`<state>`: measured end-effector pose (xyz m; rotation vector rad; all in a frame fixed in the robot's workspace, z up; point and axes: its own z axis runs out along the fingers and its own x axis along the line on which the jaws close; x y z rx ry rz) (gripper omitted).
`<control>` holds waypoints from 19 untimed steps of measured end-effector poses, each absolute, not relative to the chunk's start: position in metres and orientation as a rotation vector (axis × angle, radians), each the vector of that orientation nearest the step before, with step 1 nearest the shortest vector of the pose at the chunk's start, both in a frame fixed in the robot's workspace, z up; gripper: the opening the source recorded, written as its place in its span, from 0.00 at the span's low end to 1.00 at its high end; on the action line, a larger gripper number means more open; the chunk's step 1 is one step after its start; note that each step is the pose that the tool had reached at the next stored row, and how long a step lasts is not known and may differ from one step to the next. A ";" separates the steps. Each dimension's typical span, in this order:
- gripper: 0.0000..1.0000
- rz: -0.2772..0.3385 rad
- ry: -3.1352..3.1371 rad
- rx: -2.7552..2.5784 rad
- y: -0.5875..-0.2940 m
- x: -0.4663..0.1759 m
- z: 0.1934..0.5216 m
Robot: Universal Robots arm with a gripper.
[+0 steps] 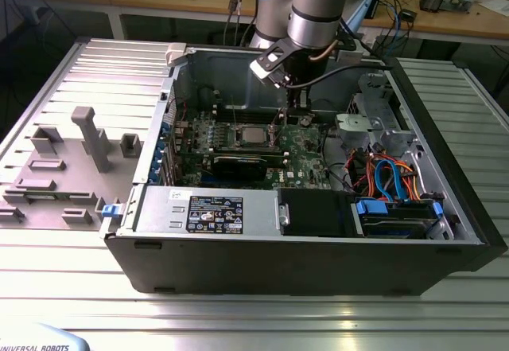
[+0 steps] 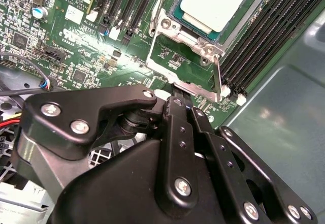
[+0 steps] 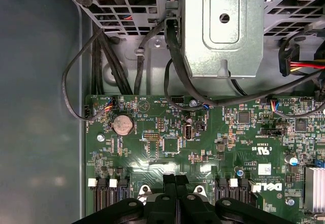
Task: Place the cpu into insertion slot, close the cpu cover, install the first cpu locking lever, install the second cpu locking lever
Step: 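Close the cpu cover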
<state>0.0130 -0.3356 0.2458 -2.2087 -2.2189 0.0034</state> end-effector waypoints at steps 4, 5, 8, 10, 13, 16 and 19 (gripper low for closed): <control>0.11 0.003 -2.219 -2.209 -0.336 0.012 0.246; 0.11 0.003 -2.219 -2.209 -0.336 0.012 0.246; 0.11 0.003 -2.219 -2.209 -0.336 0.011 0.246; 0.11 0.003 -2.219 -2.209 -0.336 0.010 0.246; 0.11 0.003 -2.219 -2.209 -0.336 0.010 0.246; 0.11 0.003 -2.219 -2.209 -0.336 0.009 0.246; 0.11 0.003 -2.219 -2.209 -0.336 0.008 0.246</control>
